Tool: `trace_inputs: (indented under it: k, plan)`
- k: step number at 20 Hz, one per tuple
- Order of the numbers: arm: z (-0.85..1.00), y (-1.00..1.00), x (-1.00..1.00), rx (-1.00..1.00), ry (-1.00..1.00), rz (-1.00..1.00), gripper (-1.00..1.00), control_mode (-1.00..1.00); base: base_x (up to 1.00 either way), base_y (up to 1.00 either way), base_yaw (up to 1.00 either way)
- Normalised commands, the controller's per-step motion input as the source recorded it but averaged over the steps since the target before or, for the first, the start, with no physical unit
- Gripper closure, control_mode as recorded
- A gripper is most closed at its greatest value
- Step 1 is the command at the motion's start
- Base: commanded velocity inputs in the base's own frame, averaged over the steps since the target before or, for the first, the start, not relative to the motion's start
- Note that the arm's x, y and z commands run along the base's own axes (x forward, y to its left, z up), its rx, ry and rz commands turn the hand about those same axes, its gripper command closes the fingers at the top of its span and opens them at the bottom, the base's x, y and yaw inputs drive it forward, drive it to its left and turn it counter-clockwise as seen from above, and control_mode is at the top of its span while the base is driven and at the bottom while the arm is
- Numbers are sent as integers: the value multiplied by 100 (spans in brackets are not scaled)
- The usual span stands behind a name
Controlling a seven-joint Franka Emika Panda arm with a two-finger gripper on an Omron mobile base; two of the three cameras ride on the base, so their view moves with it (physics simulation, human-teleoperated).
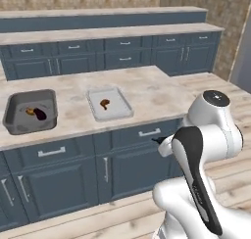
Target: Place one eggplant and one chicken drumstick in each tupperware on the nearby counter, to pack two identical lunches.
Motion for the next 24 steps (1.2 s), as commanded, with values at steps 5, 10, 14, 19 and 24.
trace_inputs:
  k: [5,10,14,19,24]
  plan:
    - [0,0,0,0,0,0,100,100,75,54,0]
    - [0,0,0,0,0,0,100,100,83,34,-2]
    - [0,0,0,0,0,0,100,100,75,6,-4]
    - [0,0,0,0,0,0,100,100,59,5,-6]
    - [0,0,0,0,0,0,100,100,52,18,-7]
